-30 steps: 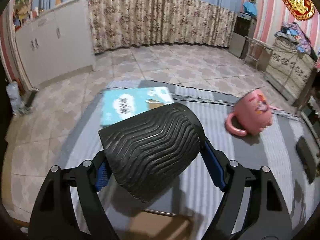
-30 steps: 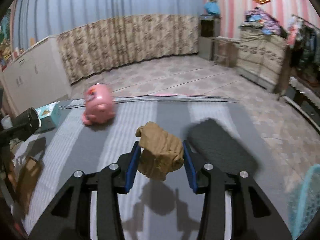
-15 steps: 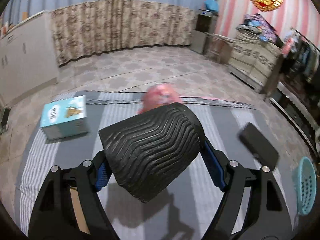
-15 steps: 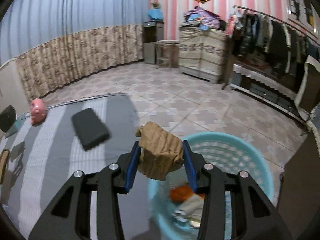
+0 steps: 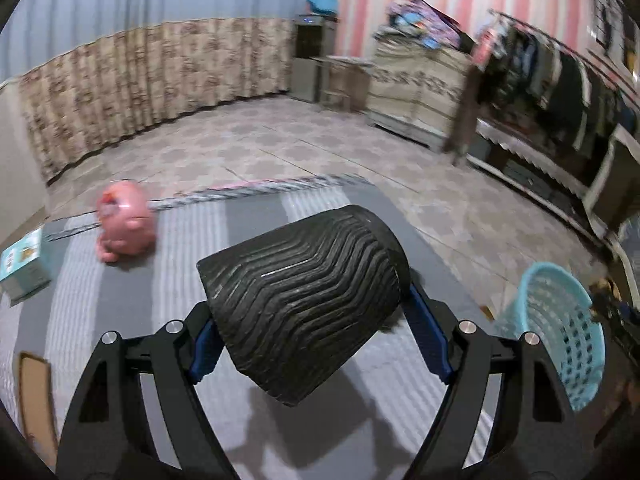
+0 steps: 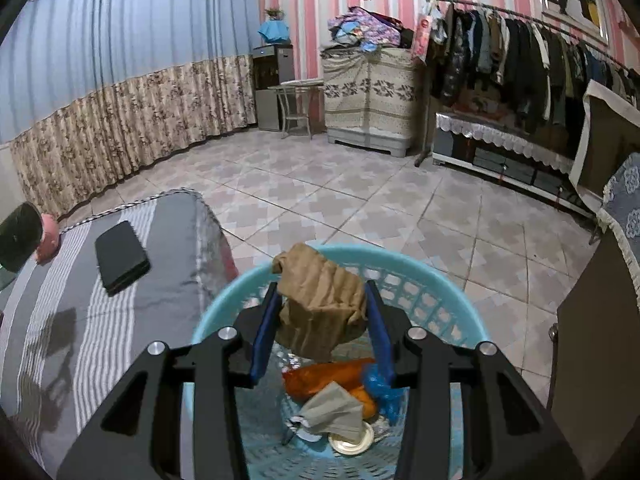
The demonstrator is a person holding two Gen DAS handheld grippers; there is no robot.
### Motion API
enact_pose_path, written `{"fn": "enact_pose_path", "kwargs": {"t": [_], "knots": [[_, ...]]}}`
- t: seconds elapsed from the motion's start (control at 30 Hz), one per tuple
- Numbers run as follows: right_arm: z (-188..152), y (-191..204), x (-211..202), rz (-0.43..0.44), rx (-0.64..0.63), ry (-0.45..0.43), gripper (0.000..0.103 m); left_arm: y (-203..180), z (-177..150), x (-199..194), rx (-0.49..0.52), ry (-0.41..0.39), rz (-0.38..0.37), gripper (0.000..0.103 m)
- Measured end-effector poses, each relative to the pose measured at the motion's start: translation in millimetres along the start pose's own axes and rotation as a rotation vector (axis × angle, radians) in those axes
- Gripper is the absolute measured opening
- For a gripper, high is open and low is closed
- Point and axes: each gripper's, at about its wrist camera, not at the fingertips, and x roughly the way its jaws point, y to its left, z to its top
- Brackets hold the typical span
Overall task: Collect trash
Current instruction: 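Carry the black cup and tan cloth over the blue basket with both tools, then open the left tool to drop the black cup into the basket while the right tool holds the cloth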
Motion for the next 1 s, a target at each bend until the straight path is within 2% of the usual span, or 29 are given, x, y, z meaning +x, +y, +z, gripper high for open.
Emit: {"fn": "enact_pose_path", "kwargs": {"t": [0.27,0.5,0.7,0.9,0.93,1.0], "knots": [[0,-53,3,-0.049,0.071,0.0,0.042,-115,-26,20,0.177,0.051,-0.129,0.077],[-3,-65,11,-0.073,0.071,0.029,0.042,-201,-43,27,0.3,0.054,-0.259,0.077],[-7,-86,7,-0.076,0.136,0.038,0.042,-244,-54,33,0.378,0.057,-0.303,0.077],[-12,-103,5,-0.087,0.178,0.038,0.042,-256,-52,42,0.391,0.064,-0.305,0.078],[-12,-105,5,-0.084,0.186,0.036,0.042,-257,-50,44,0.393,0.067,-0.303,0.079],[-11,-106,4,-0.078,0.193,0.032,0.042,-258,-51,44,0.401,0.067,-0.29,0.087]]}}
